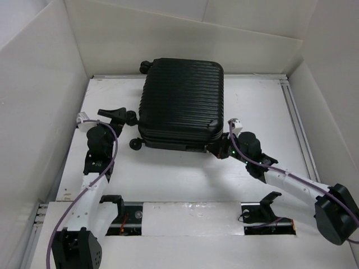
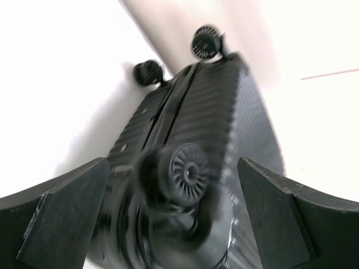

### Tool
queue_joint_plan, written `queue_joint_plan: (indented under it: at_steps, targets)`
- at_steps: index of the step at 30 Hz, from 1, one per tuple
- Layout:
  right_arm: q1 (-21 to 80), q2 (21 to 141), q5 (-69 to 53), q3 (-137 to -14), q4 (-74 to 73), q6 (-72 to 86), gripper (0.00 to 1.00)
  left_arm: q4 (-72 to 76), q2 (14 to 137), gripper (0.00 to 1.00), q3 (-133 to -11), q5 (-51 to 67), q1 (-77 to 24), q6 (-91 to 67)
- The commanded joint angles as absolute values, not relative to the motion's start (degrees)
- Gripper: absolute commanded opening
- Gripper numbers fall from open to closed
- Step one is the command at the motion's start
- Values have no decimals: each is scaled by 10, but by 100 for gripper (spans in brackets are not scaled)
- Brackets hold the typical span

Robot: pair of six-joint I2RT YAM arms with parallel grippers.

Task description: Pack the luggage

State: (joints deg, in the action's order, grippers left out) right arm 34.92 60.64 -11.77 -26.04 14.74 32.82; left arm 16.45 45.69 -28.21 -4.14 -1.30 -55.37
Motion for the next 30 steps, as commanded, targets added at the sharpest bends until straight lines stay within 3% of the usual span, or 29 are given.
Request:
queue_joint_plan:
  at_steps: [1,7,13,17,22,24,25,30]
  targets:
    - [328,565,-180,-265,190,325,0,205,468,99,-265,14,28,-587]
    - [316,545,-205,-255,184,320,0,252,583,99,-323,114,42,-545]
    - [291,533,-215,-255,166,320,0,285,607,84,-302,199,16,-529]
    - [291,545,-215,-255,166,315,0,308,583,42,-285,234,-3,-529]
    - [296,545,-214,-260,166,326,0,308,577,20,-285,234,-70,-515]
    - [301,540,-207,-260,166,331,0,314,589,4,-300,234,-104,-509]
    - [310,534,-200,-260,166,337,0,319,595,0,-300,222,-150,-509]
    - [359,527,-162,-265,161,359,0,344,625,0,-320,135,-311,-519]
